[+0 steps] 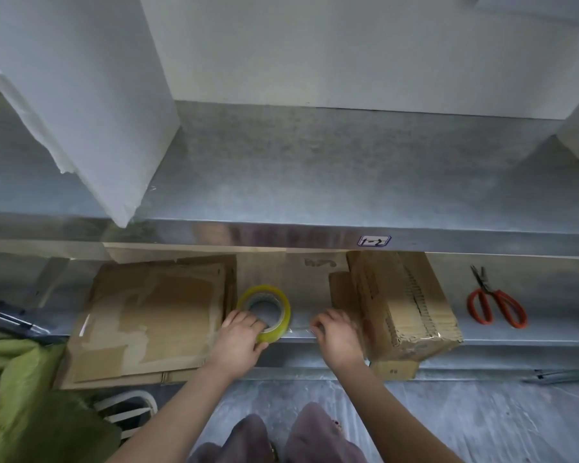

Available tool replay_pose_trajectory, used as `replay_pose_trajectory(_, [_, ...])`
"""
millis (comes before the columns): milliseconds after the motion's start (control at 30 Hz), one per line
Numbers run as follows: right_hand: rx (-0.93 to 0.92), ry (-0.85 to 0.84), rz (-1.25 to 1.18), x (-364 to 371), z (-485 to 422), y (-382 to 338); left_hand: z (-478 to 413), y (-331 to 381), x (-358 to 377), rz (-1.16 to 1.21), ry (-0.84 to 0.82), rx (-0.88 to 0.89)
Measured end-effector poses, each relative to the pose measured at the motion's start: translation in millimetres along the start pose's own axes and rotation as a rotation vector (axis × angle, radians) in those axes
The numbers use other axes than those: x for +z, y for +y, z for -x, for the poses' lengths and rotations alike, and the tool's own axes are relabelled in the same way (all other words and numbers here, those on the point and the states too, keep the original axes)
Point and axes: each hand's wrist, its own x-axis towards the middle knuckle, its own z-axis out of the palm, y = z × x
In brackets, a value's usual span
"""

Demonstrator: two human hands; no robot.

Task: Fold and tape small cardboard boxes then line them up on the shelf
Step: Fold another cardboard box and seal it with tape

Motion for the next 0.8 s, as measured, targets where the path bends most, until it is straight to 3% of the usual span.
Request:
replay_pose_trajectory(200, [0.004, 0.089, -0.082, -19.8, 15.6, -20.1, -3.7, -0.4, -21.1, 0.016, -0.071, 0.003])
replay_pose_trajectory(367, [0.140, 0.048, -0.159, -43.2, 43.3, -32.8, 12.2, 6.8, -66.7, 0.411, -0.138, 0.054])
replay_pose_trajectory(500, [0.170, 0.097, -0.270, -61.3, 70.8, -30.1, 35.0, 14.6, -82.0, 0.559, -0.234, 0.084])
replay_pose_trajectory(633, [0.119, 0.149, -0.307, -74.2, 98.5, -20.3, 49.1, 40.4, -76.2, 0.487, -0.092, 0.110])
replay_pose_trajectory(800, [-0.050, 0.289, -0.077, -90.6, 123.9, 6.0, 65.0, 75.5, -69.0, 0.622, 0.016, 0.046])
